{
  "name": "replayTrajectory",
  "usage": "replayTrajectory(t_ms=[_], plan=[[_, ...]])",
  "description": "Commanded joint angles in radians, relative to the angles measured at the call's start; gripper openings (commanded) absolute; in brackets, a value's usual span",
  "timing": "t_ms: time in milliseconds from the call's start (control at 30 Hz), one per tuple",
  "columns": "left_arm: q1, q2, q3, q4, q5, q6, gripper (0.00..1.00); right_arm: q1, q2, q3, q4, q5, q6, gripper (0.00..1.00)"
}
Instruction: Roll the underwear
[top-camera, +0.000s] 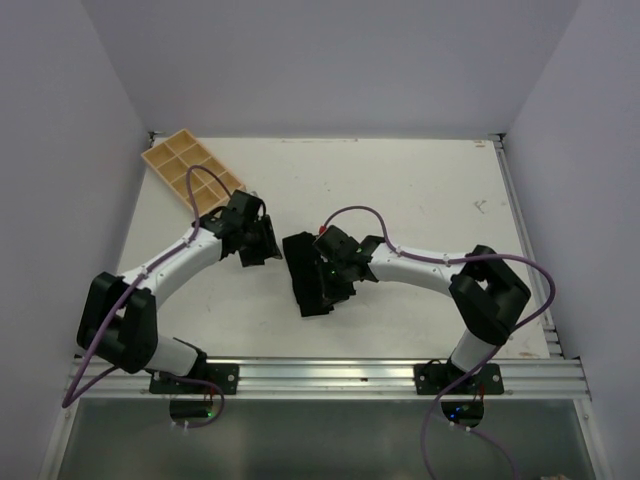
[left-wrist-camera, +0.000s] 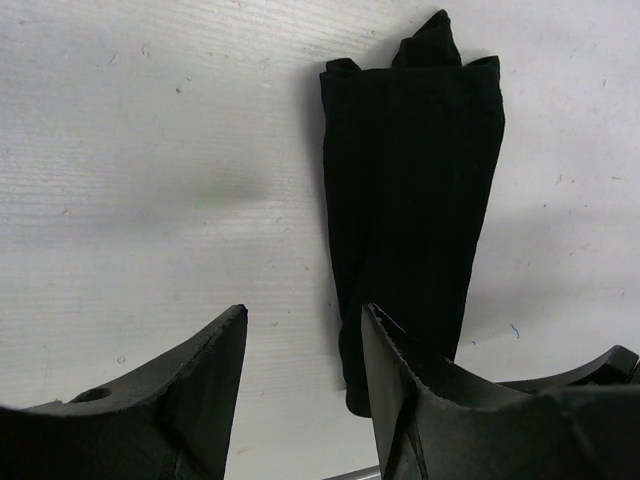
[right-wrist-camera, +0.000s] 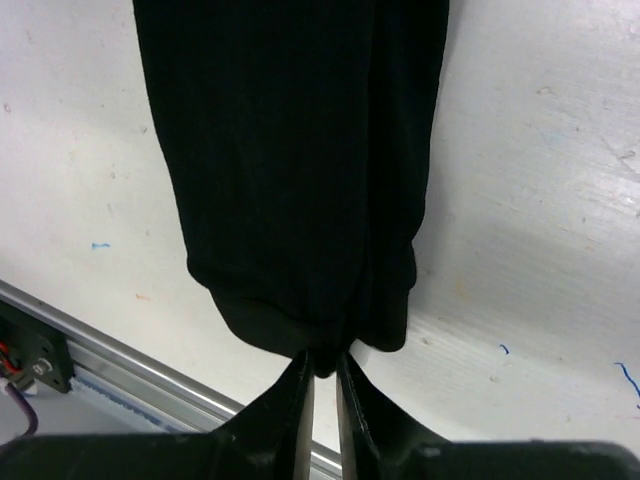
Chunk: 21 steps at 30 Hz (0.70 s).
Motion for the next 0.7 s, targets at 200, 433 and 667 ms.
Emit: replayTrajectory(t_ms=[200, 433, 667], plan=[[0.016, 0.051, -0.025, 0.153, 0.098, 0.097, 0.52, -0.007, -0.036, 0.033, -0.055, 0.041, -0.078, 0.04], [0.024, 0.112, -0.005, 0.179, 0.165, 0.139, 0.51, -0.012, -0.025, 0.106, -0.146, 0.059, -0.177, 0.01], [0.024, 0.076, -0.039, 0.195, 0.169, 0.128, 0.51, -0.015, -0.042, 0.075, -0.147, 0.070, -0.165, 0.43]])
